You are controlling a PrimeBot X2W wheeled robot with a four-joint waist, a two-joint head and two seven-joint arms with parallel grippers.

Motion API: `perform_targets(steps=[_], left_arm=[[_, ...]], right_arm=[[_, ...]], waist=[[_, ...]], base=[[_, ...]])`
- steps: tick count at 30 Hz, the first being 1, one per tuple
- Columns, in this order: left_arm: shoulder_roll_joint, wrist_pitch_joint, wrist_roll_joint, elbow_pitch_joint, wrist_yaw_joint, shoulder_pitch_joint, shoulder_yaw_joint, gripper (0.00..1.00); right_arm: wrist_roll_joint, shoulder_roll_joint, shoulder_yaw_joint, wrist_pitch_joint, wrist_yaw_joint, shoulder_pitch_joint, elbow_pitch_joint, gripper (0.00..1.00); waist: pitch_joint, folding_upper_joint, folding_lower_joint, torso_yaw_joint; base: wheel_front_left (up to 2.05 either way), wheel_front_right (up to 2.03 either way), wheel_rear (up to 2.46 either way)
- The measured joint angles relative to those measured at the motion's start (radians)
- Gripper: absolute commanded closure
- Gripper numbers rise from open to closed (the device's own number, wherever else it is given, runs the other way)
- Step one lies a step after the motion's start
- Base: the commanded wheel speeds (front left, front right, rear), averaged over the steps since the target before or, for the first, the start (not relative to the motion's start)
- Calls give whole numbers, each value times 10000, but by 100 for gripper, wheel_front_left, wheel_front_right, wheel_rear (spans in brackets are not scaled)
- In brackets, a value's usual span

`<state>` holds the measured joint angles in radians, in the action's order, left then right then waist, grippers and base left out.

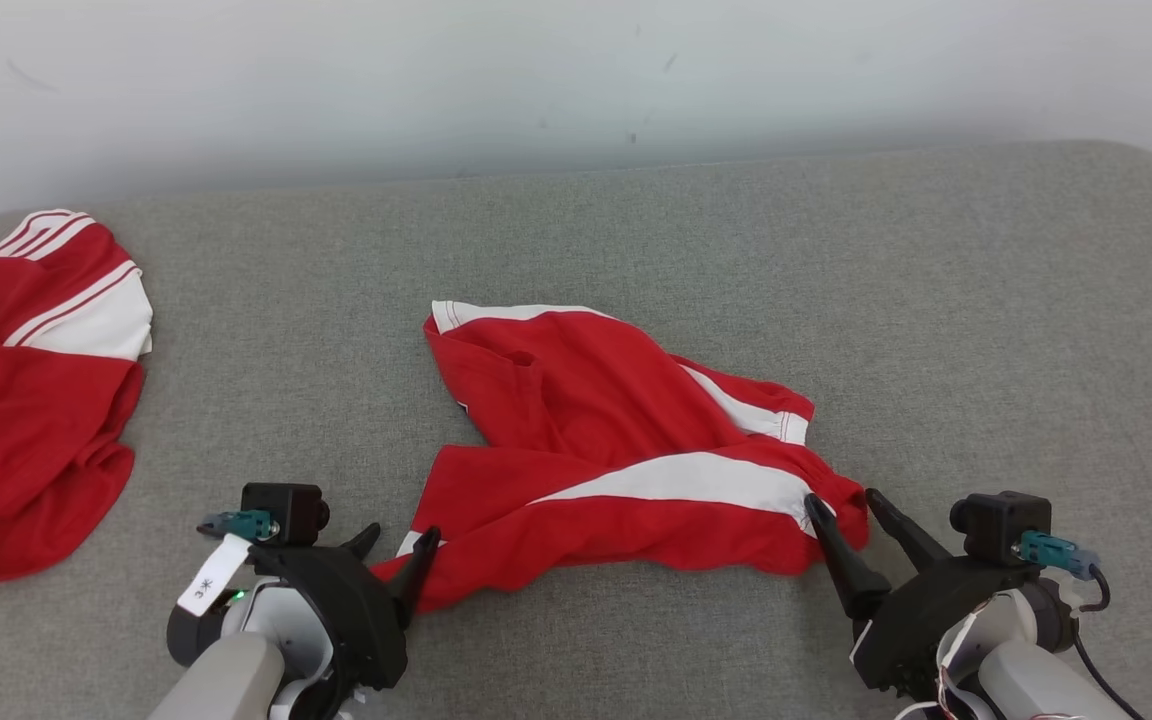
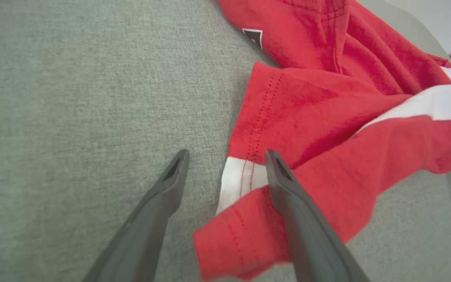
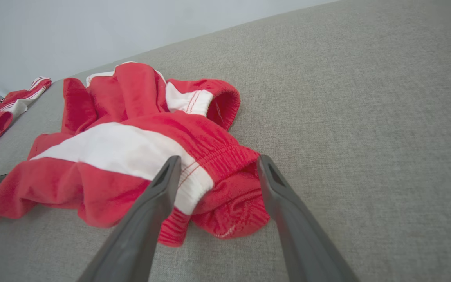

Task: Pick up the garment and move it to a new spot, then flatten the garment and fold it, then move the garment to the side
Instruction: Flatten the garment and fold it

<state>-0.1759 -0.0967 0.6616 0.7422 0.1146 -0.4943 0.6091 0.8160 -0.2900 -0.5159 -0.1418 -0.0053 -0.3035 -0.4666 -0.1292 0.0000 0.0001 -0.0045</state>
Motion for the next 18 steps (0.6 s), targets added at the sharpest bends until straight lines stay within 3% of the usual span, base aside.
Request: perform_targets(steps=[18], left_arm=[[219, -652, -366, 307, -27, -262, 550, 0]], right_arm=[[374, 207, -69, 731, -268, 128, 144, 0]], waist=[[33, -1, -2, 230]], base=[[0, 0, 0]])
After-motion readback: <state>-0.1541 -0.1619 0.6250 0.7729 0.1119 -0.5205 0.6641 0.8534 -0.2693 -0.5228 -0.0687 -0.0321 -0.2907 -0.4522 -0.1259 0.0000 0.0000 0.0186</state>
